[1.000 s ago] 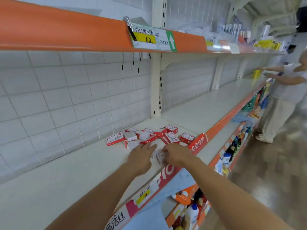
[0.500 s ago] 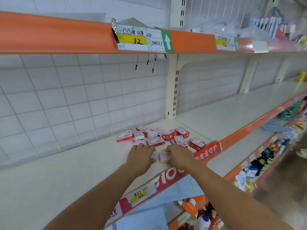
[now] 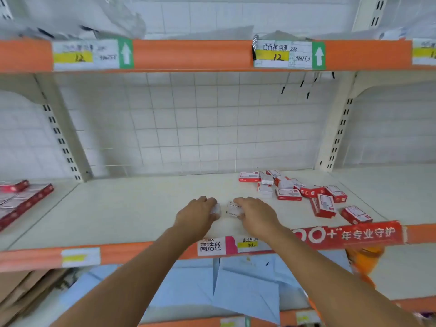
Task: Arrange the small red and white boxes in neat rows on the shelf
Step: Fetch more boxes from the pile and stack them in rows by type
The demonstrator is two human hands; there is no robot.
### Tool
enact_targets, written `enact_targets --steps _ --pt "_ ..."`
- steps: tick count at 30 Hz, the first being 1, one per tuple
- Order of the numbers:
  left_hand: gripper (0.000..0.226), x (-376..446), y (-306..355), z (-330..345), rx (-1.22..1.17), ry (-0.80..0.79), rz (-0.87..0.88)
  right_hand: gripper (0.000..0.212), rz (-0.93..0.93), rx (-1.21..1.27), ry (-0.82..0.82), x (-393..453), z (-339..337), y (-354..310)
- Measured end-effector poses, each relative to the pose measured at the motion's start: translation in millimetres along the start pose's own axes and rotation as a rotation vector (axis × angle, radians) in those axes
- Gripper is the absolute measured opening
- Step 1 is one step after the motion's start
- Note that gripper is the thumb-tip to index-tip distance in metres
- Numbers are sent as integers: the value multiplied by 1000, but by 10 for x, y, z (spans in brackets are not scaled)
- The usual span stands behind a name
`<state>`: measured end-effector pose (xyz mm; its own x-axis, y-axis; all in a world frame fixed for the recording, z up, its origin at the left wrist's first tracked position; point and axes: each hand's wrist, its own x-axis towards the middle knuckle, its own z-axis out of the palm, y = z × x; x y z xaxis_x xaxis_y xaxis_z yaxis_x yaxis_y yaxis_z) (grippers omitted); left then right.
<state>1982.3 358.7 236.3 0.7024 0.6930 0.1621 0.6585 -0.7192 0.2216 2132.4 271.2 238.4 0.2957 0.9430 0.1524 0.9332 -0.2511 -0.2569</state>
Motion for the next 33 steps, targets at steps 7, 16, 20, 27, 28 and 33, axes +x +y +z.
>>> enact_targets --steps 7,16,20,27,28,33 --pt "30 -798 -675 -368 28 96 -231 36 -221 32 -36 -6 194 -1065" --pt "32 -2324 -1781 -861 81 151 -447 31 -436 63 -79 -291 580 -2753" --pt "33 -3042 -2294 -1081 121 175 -556 32 -541 59 -93 -464 820 -3555" --pt "33 -3948 -2923 -1375 175 212 -696 44 -647 115 -135 -635 1142 -4652" --pt "33 -4029 -3000 -1404 169 215 -706 42 -658 117 -143 -624 1185 -4774" --pt "34 -4302 -3442 -1497 171 242 -749 33 -685 149 -154 -465 1410 -5343"
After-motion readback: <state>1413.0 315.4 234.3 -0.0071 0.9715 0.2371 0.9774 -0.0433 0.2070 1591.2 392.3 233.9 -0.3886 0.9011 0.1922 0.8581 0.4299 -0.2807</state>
